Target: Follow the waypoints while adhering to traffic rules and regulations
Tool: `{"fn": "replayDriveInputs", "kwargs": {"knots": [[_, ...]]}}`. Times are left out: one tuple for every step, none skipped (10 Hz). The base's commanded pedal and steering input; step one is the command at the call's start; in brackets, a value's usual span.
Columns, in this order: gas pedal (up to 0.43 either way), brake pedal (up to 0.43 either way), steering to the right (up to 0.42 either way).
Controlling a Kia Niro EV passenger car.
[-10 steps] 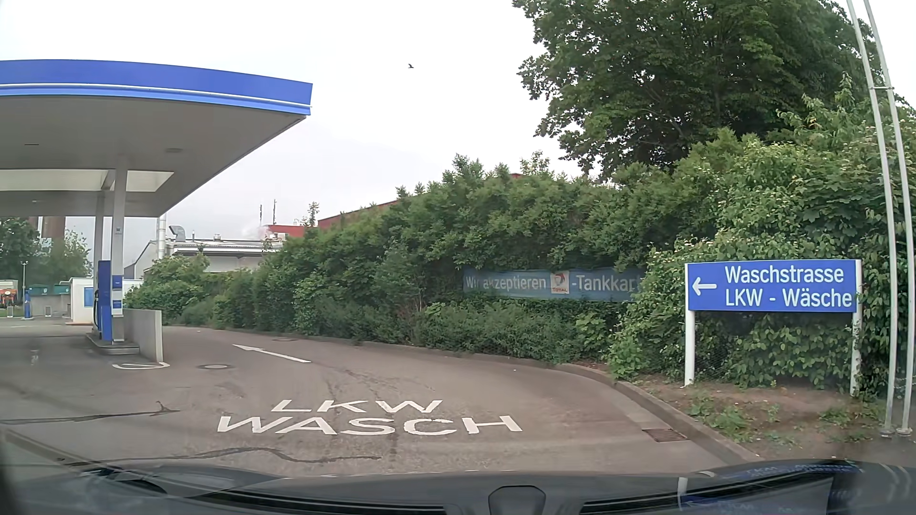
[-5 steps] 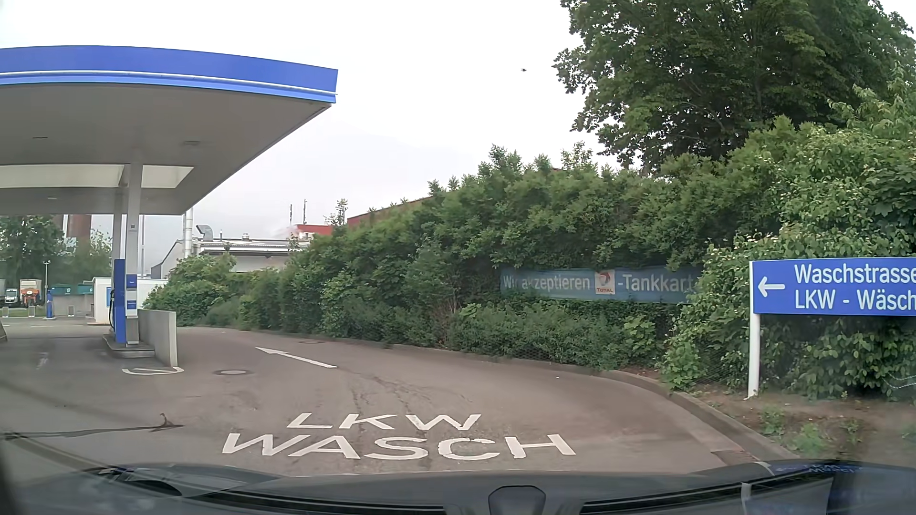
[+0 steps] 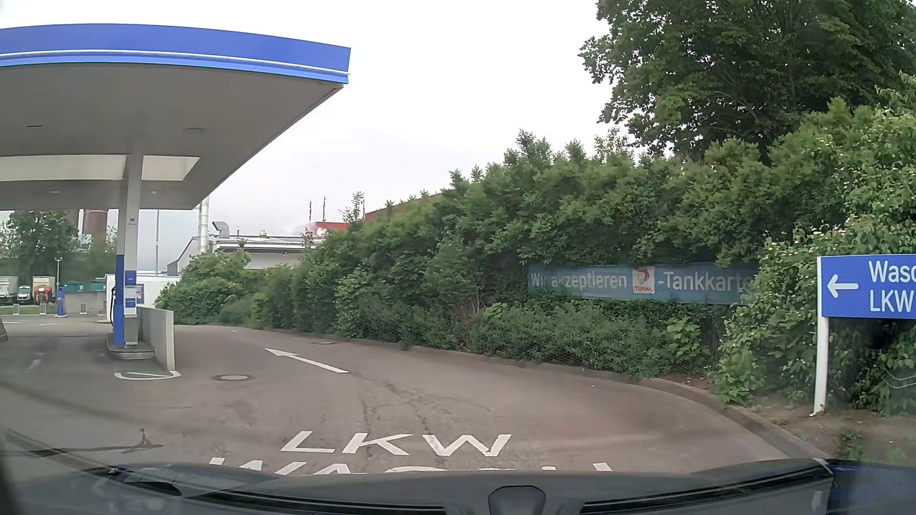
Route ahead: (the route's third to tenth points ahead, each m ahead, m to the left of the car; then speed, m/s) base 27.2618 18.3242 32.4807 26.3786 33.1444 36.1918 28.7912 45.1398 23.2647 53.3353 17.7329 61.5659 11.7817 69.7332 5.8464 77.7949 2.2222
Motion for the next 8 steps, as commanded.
{"fn": "replayDriveInputs", "kwargs": {"knots": [[0.138,0.0,-0.095],[0.138,0.0,-0.095],[0.138,0.0,-0.096],[0.138,0.0,-0.102],[0.138,0.0,-0.115],[0.138,0.0,-0.125],[0.138,0.0,-0.135],[0.138,0.0,-0.149]]}}
